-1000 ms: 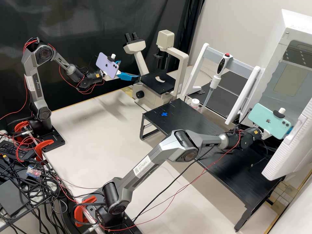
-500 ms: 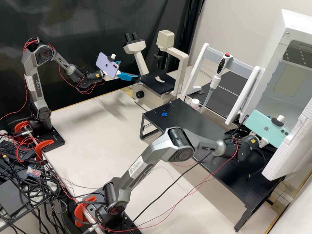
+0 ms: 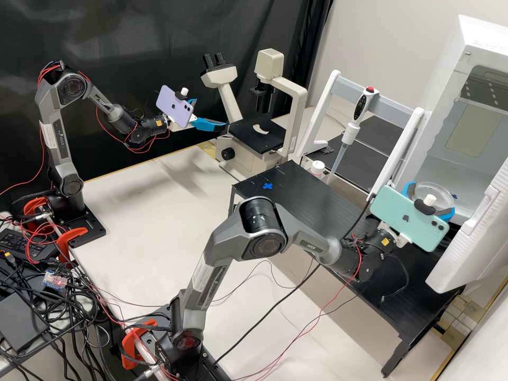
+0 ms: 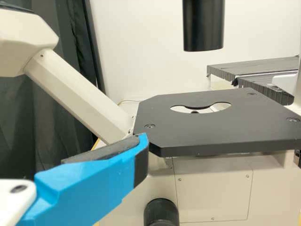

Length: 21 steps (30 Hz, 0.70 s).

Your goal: Move the petri dish to the microscope

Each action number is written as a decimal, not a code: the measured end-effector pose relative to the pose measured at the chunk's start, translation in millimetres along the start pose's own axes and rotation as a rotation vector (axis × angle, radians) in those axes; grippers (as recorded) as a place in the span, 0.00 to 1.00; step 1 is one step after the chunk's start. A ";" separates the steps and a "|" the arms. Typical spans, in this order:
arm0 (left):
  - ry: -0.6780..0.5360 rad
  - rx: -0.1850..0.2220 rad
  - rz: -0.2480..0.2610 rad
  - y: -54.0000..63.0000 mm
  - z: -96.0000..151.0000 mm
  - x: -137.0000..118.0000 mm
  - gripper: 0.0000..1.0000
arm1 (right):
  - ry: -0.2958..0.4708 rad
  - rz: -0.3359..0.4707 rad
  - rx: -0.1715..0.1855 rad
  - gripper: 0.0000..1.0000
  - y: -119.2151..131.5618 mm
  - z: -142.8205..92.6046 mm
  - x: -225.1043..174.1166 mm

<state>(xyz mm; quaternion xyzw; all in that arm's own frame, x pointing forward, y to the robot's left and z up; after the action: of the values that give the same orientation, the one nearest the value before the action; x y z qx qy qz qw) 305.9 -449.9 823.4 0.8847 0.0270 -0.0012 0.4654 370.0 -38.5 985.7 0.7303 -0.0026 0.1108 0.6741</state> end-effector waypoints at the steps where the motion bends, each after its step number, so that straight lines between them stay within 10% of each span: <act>1: 0.000 0.000 0.000 0.0 0.0 0.0 1.00 | 0.015 -0.003 0.010 0.00 -3.7 -5.2 -9.8; 7: 0.000 0.000 0.000 0.0 0.0 0.0 1.00 | 0.055 -0.026 0.048 0.00 -25.5 -28.3 -54.5; 21: 0.000 0.000 0.000 0.0 0.0 0.0 1.00 | 0.289 -0.169 -0.053 0.00 -103.3 -125.2 -135.3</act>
<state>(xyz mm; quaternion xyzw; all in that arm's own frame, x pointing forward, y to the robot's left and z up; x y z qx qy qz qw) 305.9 -449.9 823.4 0.8847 0.0270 -0.0012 0.4654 233.9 74.5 870.1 0.6863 0.1528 0.1573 0.6935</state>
